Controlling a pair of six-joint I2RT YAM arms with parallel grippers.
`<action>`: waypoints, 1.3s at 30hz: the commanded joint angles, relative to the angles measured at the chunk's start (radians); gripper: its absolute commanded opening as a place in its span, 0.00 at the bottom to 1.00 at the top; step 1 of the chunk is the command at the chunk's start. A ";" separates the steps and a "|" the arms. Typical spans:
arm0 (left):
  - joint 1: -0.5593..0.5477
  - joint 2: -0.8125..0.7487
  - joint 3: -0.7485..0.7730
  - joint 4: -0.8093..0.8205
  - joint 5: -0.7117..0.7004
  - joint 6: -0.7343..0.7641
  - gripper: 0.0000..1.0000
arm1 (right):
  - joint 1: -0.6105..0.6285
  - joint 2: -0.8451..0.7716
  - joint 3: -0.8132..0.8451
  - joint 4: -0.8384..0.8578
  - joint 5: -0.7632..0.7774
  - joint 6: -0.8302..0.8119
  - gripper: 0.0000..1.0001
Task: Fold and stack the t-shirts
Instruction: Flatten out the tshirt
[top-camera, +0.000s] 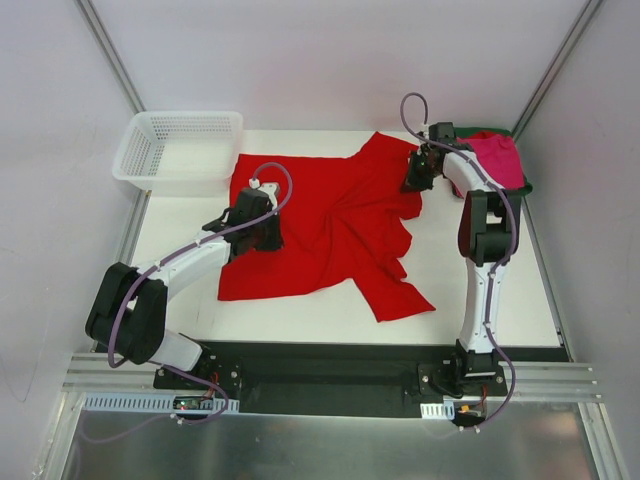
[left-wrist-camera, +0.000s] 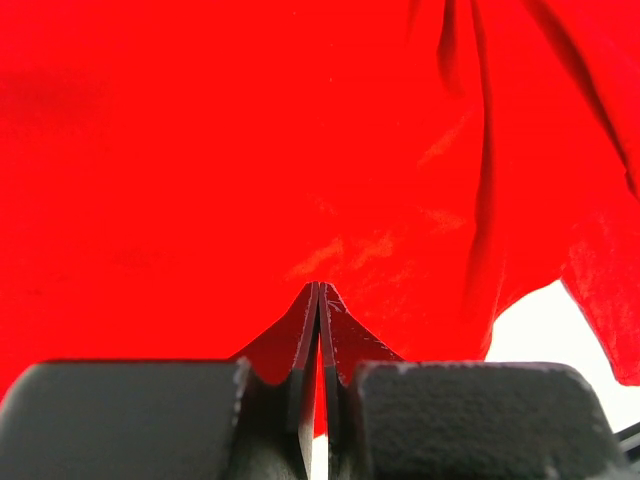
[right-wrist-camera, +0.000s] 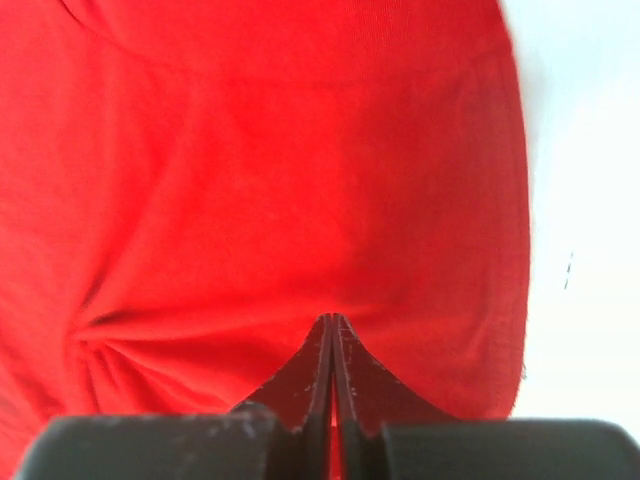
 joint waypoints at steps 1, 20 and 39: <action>0.014 -0.001 0.046 -0.015 -0.017 0.017 0.00 | -0.005 0.018 0.077 -0.102 0.020 -0.133 0.01; 0.031 -0.019 0.066 -0.055 -0.038 0.040 0.00 | -0.018 0.106 0.250 -0.332 0.247 -0.268 0.01; 0.037 -0.001 0.078 -0.058 -0.044 0.047 0.00 | -0.025 0.107 0.226 -0.417 0.376 -0.268 0.01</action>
